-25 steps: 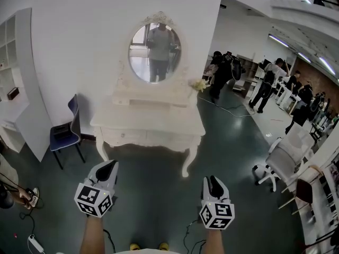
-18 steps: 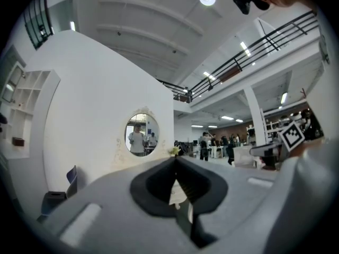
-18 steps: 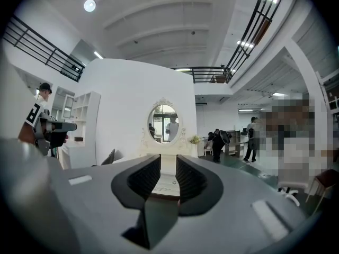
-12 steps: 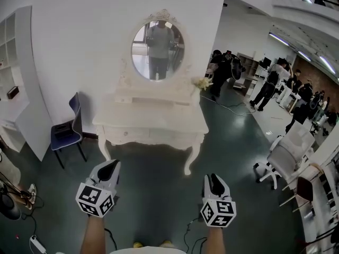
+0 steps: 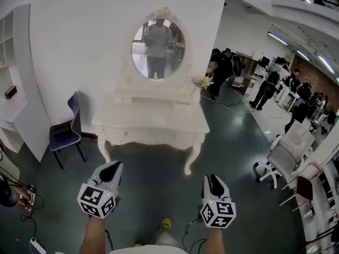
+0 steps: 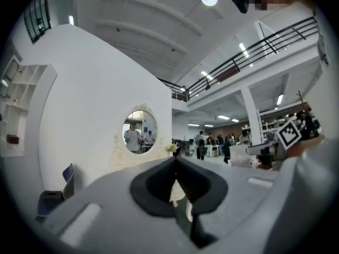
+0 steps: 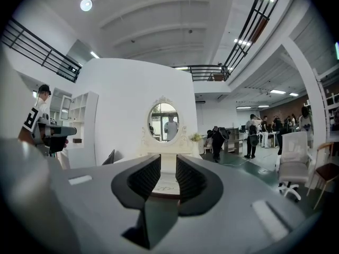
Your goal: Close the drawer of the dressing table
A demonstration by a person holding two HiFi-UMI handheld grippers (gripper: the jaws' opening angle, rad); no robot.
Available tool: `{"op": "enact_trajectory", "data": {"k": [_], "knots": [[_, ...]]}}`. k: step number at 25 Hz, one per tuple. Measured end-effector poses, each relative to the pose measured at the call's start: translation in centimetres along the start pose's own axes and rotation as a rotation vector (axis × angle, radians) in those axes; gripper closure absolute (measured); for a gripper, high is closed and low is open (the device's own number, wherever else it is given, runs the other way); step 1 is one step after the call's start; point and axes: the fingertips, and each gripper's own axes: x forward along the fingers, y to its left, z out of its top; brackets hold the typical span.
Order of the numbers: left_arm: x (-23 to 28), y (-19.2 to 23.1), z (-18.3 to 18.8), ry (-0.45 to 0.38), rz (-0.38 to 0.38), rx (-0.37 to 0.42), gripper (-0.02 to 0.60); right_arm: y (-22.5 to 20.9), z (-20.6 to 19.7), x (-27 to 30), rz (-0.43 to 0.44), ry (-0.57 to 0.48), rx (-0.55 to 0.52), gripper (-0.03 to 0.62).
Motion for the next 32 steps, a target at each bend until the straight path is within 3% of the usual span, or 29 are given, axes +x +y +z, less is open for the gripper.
{"op": "enact_trajectory", "data": {"k": [10, 17, 22, 26, 32], "knots": [[6.9, 1.8, -0.8, 0.015, 0.01, 0.007, 0.583, -2.9, -0.2, 7.6, 0.029, 0.006, 0.036, 0.52], [13.0, 4.3, -2.3, 0.042, 0.033, 0.01, 0.583, -5.3, -0.4, 14.7, 0.028, 0.015, 0.007, 0.52], [18.4, 6.5, -3.6, 0.062, 0.045, 0.005, 0.583, -7.2, -1.2, 20.4, 0.048, 0.03, 0.015, 0.52], [23.2, 7.8, -3.6, 0.072, 0.051, 0.014, 0.583, -9.1, -0.4, 25.0, 0.054, 0.032, -0.007, 0.52], [30.2, 8.4, -3.6, 0.086, 0.067, 0.013, 0.583, -12.3, 1.1, 31.2, 0.094, 0.041, 0.04, 0.52]]}}
